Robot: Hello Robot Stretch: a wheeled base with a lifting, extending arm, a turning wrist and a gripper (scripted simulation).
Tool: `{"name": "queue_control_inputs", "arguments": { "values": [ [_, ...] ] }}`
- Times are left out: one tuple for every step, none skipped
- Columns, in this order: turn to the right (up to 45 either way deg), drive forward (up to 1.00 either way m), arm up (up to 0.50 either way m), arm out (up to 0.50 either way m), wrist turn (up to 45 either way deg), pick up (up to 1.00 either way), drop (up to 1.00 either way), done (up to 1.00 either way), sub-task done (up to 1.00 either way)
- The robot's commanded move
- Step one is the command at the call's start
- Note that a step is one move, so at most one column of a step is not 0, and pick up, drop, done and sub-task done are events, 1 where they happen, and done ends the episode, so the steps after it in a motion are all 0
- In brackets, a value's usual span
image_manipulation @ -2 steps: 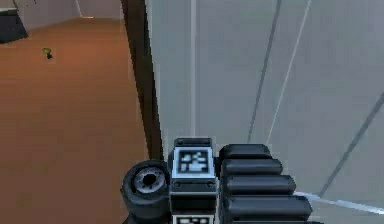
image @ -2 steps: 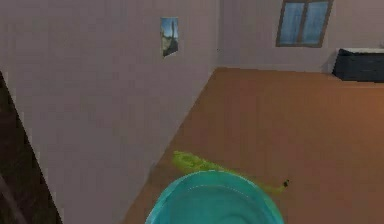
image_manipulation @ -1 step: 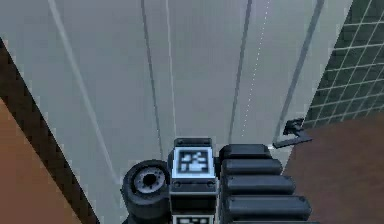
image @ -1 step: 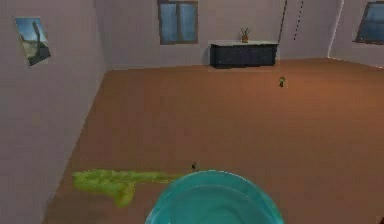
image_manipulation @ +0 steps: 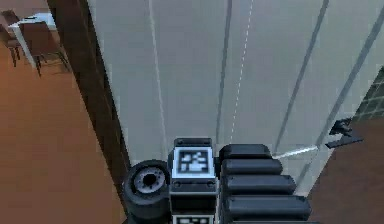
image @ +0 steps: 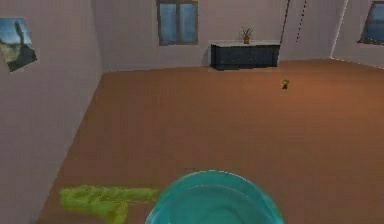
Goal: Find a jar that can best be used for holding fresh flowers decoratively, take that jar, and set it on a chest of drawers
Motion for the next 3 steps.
{"name": "queue_control_inputs", "arguments": {
  "values": [
    [18.0,0.0,0.0,0.0,0.0,0.0,0.0,0.0,0.0],
    [0.0,1.0,0.0,0.0,0.0,0.0,0.0,0.0,0.0],
    [0.0,1.0,0.0,0.0,0.0,0.0,0.0,0.0,0.0]
  ]
}}
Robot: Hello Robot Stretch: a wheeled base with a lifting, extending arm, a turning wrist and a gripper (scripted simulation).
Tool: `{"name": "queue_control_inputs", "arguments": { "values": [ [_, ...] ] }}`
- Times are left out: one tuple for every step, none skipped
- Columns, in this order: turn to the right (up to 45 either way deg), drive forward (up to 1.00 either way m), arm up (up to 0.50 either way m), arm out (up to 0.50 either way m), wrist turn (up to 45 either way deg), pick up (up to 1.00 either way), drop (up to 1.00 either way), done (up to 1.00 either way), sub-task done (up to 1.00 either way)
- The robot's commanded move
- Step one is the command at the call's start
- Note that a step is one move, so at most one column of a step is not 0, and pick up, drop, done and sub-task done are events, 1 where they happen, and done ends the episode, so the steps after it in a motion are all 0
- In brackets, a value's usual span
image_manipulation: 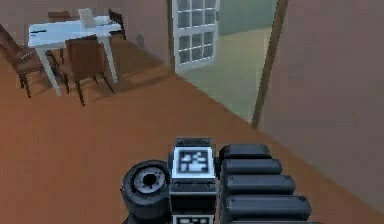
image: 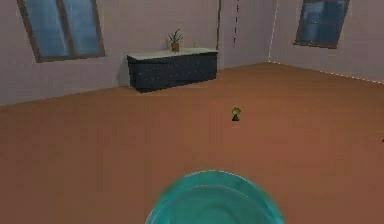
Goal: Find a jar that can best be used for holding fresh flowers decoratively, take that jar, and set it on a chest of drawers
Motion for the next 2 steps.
{"name": "queue_control_inputs", "arguments": {
  "values": [
    [0.0,1.0,0.0,0.0,0.0,0.0,0.0,0.0,0.0],
    [0.0,1.0,0.0,0.0,0.0,0.0,0.0,0.0,0.0]
  ]
}}
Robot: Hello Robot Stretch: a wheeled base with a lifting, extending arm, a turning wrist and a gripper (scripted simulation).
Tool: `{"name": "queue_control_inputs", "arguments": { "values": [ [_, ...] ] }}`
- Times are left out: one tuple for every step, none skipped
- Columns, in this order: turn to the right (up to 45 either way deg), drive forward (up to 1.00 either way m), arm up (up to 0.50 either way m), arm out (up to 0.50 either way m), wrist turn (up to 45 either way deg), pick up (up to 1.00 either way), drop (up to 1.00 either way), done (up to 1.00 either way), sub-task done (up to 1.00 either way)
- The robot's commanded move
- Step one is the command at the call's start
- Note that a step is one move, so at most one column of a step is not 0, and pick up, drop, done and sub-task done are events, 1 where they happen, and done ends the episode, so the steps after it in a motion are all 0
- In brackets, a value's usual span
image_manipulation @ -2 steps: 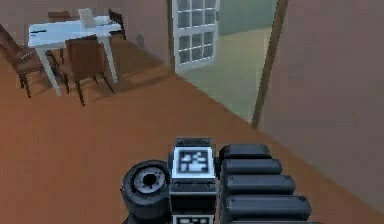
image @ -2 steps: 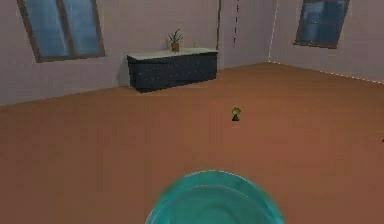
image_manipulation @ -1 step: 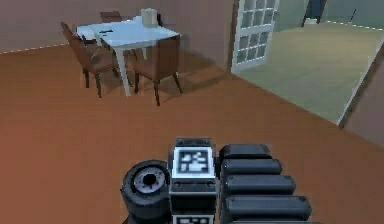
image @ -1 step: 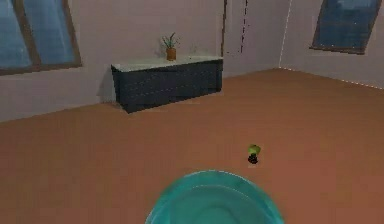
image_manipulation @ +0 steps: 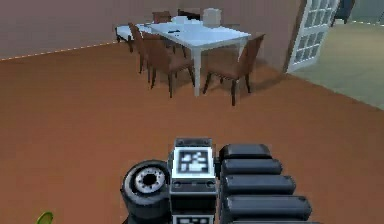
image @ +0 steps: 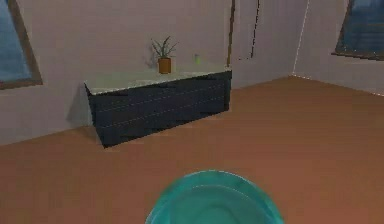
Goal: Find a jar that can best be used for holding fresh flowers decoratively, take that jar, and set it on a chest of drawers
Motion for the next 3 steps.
{"name": "queue_control_inputs", "arguments": {
  "values": [
    [0.0,1.0,0.0,0.0,0.0,0.0,0.0,0.0,0.0],
    [0.0,1.0,0.0,0.0,0.0,0.0,0.0,0.0,0.0],
    [6.0,0.0,0.0,0.0,0.0,0.0,0.0,0.0,0.0]
  ]
}}
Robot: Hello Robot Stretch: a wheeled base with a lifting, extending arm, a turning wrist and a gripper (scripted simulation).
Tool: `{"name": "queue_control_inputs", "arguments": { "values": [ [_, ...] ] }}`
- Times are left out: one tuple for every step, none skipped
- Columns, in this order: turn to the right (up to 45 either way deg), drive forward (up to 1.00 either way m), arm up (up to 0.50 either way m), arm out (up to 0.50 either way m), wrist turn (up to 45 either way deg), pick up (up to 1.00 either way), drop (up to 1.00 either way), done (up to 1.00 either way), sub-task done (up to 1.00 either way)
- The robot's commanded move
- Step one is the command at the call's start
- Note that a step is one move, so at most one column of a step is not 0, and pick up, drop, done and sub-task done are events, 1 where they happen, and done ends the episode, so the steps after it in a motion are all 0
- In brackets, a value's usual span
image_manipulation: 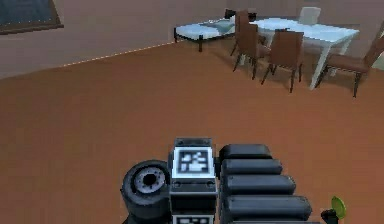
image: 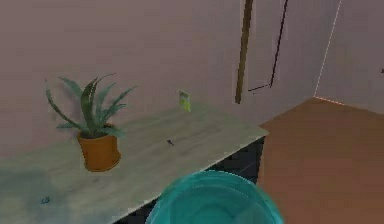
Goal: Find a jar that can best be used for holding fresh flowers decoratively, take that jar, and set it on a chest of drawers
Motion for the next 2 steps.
{"name": "queue_control_inputs", "arguments": {
  "values": [
    [0.0,0.4,0.0,0.0,0.0,0.0,0.0,0.0,0.0],
    [45.0,0.0,0.0,0.0,0.0,0.0,0.0,0.0,0.0]
  ]
}}
